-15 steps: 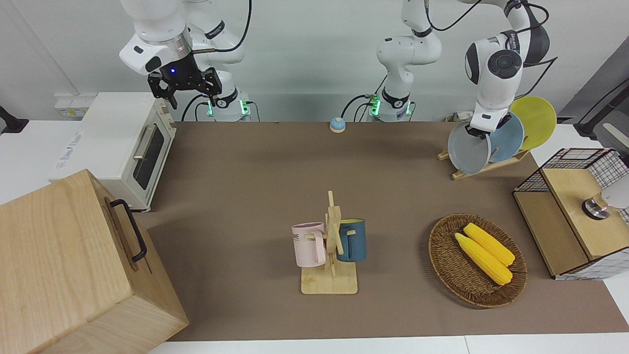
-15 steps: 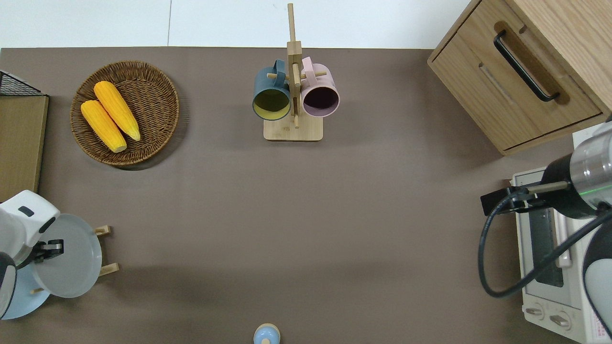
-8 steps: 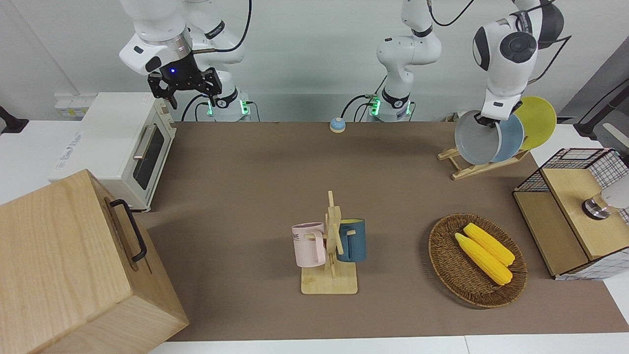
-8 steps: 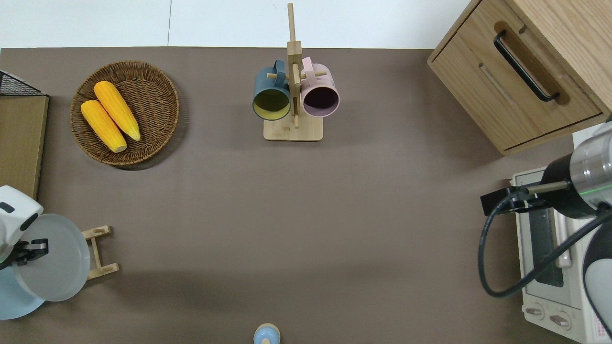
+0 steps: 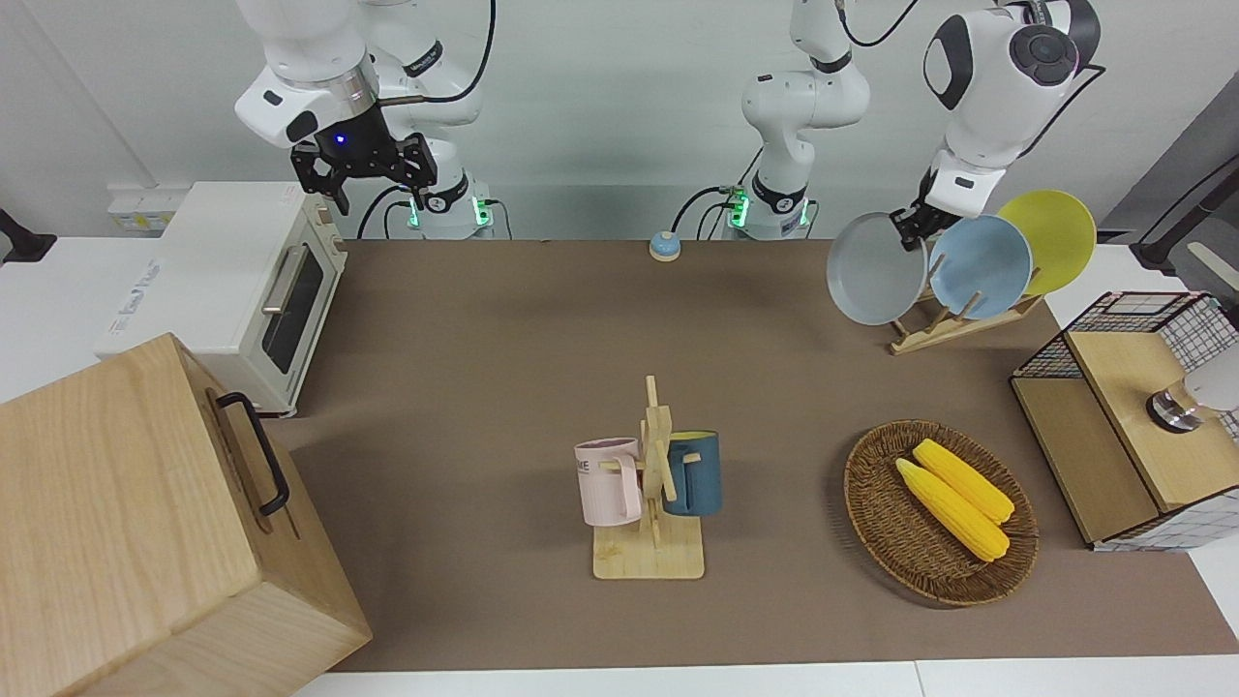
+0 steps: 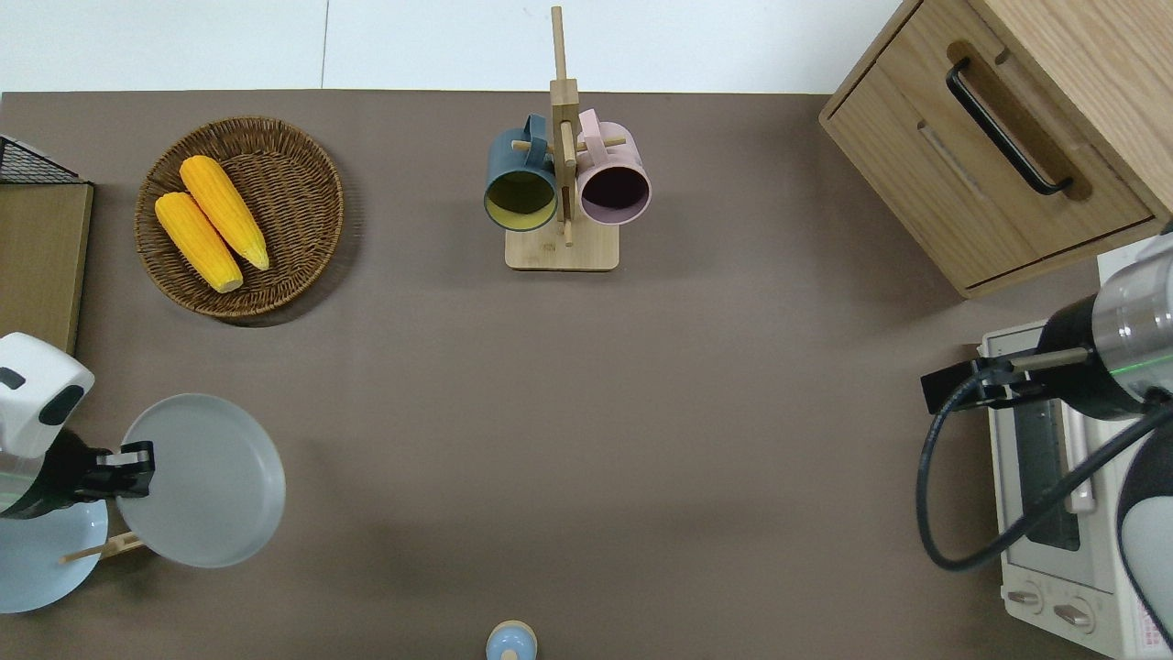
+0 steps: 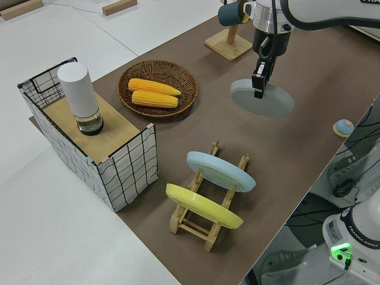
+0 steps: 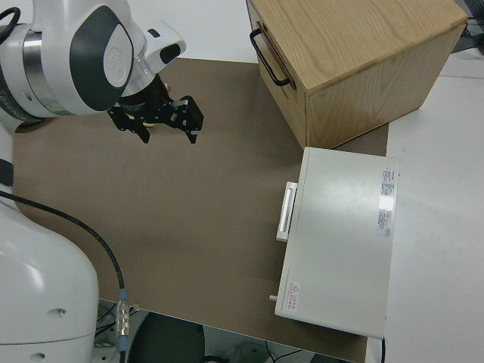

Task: Pick gray plate from low plate rack and place it on table with left arm
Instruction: 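Pull the gray plate out of the rack and carry it forward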

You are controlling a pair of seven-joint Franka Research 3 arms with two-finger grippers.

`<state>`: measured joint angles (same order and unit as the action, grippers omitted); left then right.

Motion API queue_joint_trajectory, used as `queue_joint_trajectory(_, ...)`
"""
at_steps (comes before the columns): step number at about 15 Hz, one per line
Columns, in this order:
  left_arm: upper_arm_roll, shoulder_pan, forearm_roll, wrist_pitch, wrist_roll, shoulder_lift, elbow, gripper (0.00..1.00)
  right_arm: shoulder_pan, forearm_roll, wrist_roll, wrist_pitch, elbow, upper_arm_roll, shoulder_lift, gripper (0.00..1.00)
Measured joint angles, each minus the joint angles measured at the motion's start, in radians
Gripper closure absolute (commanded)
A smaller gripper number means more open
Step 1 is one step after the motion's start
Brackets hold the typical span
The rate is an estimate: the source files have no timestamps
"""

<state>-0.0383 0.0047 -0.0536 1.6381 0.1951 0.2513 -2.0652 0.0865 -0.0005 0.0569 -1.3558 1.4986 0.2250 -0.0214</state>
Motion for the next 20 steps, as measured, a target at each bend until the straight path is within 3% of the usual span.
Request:
queue_joint_trajectory(4, 0.031, 0.000, 0.145, 0.050, 0.000, 0.001, -0.037, 1.00, 0.000, 0.000, 0.000, 0.000, 0.000, 0.000, 0.000, 0.011)
queue_joint_trajectory(10, 0.123, 0.000, 0.205, 0.277, 0.000, 0.015, -0.235, 1.00, 0.000, 0.000, 0.000, 0.000, 0.000, 0.000, 0.000, 0.011)
queue_joint_trajectory(14, 0.159, 0.000, 0.211, 0.369, 0.000, 0.022, -0.346, 0.99, 0.000, 0.000, 0.000, 0.000, 0.000, 0.000, 0.000, 0.013)
queue_joint_trajectory(16, 0.167, 0.000, 0.212, 0.379, 0.000, 0.022, -0.358, 0.76, 0.000, 0.000, 0.000, 0.000, 0.000, 0.000, 0.000, 0.013)
queue_joint_trajectory(17, 0.171, 0.000, 0.212, 0.379, 0.001, 0.022, -0.358, 0.48, 0.000, 0.000, 0.000, 0.000, 0.000, 0.000, 0.000, 0.013)
queue_joint_trajectory(18, 0.174, 0.000, 0.212, 0.379, 0.002, 0.022, -0.359, 0.13, 0.000, 0.000, 0.000, 0.000, 0.000, 0.000, 0.000, 0.011)
queue_joint_trajectory(20, 0.182, 0.000, 0.212, 0.379, 0.003, 0.011, -0.375, 0.02, 0.000, 0.000, 0.000, 0.000, 0.000, 0.000, 0.000, 0.011)
